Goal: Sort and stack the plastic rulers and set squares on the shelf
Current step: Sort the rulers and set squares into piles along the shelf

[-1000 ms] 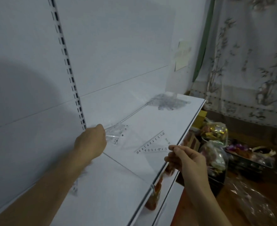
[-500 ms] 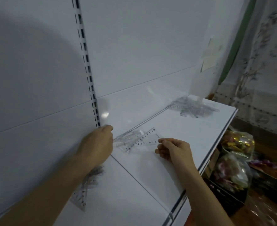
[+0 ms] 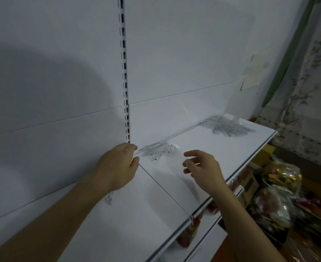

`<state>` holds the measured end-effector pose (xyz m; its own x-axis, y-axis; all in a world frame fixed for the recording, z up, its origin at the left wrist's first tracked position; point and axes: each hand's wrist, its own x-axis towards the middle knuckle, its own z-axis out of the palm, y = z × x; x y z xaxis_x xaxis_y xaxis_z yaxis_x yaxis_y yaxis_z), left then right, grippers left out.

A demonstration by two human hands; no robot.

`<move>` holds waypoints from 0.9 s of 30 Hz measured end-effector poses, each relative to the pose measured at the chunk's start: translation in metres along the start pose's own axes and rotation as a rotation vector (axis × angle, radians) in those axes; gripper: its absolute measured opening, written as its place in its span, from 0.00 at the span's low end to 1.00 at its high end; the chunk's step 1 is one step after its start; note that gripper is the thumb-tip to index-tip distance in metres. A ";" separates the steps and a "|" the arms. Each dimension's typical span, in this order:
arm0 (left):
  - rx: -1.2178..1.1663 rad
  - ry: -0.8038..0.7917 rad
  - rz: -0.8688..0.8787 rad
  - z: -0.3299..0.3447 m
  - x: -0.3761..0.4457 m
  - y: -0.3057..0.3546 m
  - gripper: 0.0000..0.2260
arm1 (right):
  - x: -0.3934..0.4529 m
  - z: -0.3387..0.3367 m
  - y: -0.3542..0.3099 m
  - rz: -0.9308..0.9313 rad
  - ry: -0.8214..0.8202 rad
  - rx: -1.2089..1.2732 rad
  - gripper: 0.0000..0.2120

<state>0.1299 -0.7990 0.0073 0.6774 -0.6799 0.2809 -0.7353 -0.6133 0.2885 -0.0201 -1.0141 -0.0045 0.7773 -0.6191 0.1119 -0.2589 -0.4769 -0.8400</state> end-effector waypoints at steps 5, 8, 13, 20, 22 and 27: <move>0.054 -0.035 0.060 -0.006 -0.051 0.029 0.22 | -0.076 -0.026 -0.009 -0.185 -0.135 -0.469 0.19; 0.058 -0.061 0.023 -0.016 -0.102 0.040 0.24 | -0.127 -0.029 -0.009 -0.216 -0.185 -0.552 0.25; 0.171 -0.122 -0.116 -0.039 -0.217 0.029 0.27 | -0.210 0.005 -0.022 -0.289 -0.269 -0.543 0.29; 0.251 -0.071 -0.465 -0.122 -0.392 -0.057 0.31 | -0.297 0.120 -0.115 -0.563 -0.510 -0.527 0.32; 0.280 -0.039 -0.569 -0.151 -0.442 -0.085 0.33 | -0.321 0.154 -0.148 -0.661 -0.560 -0.528 0.32; 0.330 -0.002 -0.761 -0.207 -0.551 -0.153 0.31 | -0.383 0.247 -0.219 -0.823 -0.701 -0.481 0.31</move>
<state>-0.1263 -0.2470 -0.0021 0.9928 -0.0318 0.1156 -0.0452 -0.9923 0.1156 -0.1195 -0.5178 0.0054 0.9168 0.3903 0.0845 0.3941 -0.8504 -0.3486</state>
